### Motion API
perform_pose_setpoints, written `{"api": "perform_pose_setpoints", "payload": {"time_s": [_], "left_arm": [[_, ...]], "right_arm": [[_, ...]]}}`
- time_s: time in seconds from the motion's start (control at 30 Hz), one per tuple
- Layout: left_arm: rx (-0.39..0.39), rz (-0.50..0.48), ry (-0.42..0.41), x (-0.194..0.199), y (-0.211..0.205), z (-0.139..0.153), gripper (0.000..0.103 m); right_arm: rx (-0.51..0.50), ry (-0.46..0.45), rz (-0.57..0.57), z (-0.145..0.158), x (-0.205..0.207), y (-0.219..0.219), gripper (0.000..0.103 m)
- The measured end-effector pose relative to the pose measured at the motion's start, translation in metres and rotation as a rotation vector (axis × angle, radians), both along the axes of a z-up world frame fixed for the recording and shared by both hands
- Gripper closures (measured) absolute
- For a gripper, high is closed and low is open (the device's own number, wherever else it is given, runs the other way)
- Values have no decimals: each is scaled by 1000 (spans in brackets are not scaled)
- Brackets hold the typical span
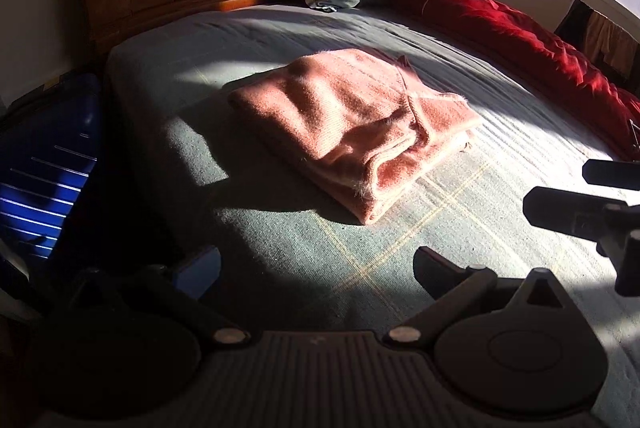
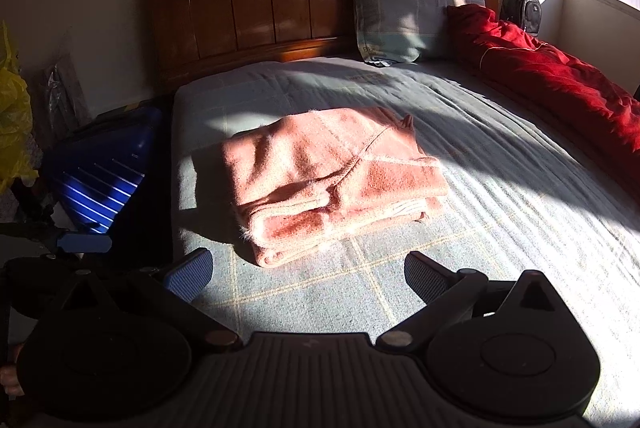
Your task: Fold clothes
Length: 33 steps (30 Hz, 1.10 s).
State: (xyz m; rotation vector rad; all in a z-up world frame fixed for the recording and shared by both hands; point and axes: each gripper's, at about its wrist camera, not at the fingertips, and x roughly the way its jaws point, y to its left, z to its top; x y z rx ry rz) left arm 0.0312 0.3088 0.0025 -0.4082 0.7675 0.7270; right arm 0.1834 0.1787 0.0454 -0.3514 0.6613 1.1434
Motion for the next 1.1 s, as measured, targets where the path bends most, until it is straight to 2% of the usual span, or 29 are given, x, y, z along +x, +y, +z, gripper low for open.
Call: {"api": "perform_pose_setpoints", "payload": {"time_s": [1.1], "left_arm": [[10, 5, 20, 5, 3, -2, 1]], "right_arm": [[-1, 10, 14, -2, 3, 4, 0]]}}
